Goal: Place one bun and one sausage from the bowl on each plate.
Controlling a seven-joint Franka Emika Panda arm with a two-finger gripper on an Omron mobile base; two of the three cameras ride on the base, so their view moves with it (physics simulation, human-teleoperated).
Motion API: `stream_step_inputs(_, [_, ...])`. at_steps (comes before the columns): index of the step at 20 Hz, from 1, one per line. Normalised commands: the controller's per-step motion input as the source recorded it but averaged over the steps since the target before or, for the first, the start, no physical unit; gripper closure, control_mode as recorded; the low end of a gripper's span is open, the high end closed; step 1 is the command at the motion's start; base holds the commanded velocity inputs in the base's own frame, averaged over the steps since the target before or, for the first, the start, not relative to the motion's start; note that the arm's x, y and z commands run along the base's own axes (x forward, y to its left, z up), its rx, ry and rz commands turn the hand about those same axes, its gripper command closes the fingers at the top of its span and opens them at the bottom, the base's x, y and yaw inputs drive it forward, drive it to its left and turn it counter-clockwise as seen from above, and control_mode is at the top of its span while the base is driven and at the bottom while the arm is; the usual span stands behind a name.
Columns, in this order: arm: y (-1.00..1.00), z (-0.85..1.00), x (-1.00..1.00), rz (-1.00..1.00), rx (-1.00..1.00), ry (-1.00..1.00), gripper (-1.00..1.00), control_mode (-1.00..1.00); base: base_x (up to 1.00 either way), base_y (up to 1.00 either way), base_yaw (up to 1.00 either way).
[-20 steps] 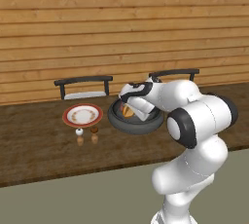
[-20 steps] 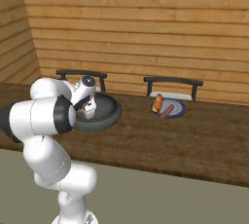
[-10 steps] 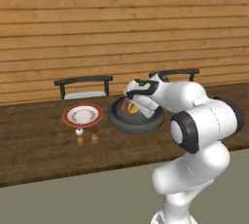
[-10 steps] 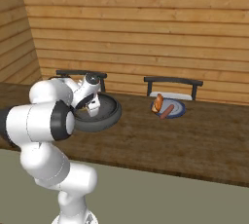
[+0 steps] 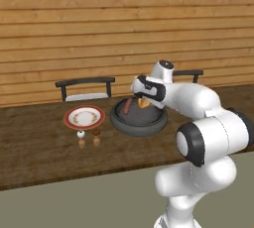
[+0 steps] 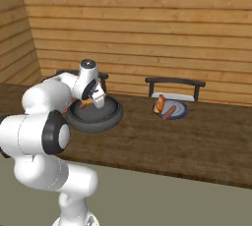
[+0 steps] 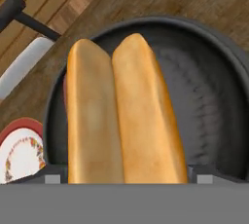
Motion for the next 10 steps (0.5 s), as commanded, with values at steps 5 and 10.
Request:
stream_step_inputs(5, [-0.17,0.02,-0.04,0.31,-0.19,0.0,1.0,-1.0,0.0,0.0,0.0])
stream_step_inputs(10, [0.01,0.0,-0.2,0.1,-0.03,0.0,1.0,-1.0,0.0,0.0,0.0])
